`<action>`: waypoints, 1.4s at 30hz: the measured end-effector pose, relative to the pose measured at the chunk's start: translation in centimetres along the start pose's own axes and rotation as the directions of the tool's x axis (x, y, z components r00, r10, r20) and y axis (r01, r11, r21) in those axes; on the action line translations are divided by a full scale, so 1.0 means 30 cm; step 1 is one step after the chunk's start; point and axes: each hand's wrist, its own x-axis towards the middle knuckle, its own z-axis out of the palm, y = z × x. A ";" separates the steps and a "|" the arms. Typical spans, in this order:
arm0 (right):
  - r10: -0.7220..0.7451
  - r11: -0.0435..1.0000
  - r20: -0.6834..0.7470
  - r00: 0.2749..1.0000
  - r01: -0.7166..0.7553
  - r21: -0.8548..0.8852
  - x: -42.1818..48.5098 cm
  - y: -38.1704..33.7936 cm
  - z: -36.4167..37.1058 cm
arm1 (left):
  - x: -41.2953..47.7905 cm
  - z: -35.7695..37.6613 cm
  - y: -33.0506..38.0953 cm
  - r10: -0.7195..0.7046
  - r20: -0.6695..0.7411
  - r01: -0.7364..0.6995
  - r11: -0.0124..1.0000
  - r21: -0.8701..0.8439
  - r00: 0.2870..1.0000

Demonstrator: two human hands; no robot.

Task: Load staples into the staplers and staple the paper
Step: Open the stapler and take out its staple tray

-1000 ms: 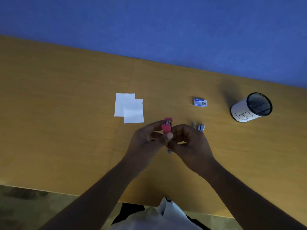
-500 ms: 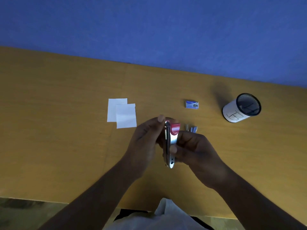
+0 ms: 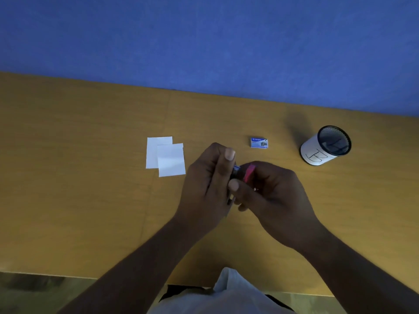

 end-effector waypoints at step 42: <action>-0.153 0.985 -0.171 0.973 0.163 0.049 0.015 -0.013 0.052 | -0.014 -0.035 0.033 0.554 -0.047 -0.379 0.627 0.681 0.831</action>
